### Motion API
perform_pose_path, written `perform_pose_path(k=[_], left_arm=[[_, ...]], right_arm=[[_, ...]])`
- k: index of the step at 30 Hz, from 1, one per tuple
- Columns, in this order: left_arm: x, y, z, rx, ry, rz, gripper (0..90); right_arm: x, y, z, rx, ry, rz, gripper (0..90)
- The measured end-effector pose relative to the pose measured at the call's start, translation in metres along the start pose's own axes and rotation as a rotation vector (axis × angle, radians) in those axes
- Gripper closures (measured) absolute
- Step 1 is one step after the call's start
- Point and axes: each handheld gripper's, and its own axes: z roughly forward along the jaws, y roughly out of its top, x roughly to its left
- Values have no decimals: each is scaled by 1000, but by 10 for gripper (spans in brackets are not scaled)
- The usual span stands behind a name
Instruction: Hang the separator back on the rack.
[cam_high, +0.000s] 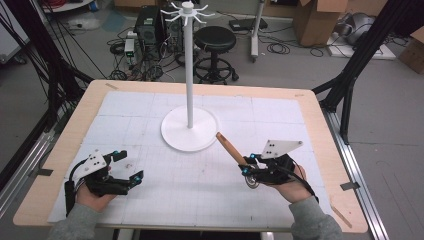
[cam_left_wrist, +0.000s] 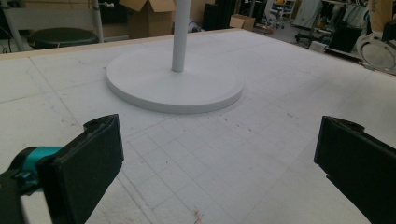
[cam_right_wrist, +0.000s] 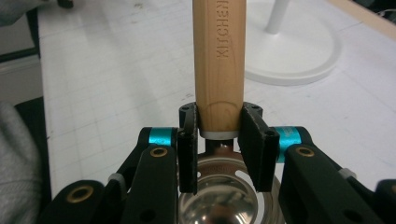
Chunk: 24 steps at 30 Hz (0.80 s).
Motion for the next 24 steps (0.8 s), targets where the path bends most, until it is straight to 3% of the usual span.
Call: perform_pose_path(k=[14,24], left_arm=[[-1,0,-1,-3,-3,0,18],[-1,0,0,3,1,1,18]], right_arm=[[-6,2,-6,-103,-44,17,697],[-14,10,-15,-165,-51,46,698]])
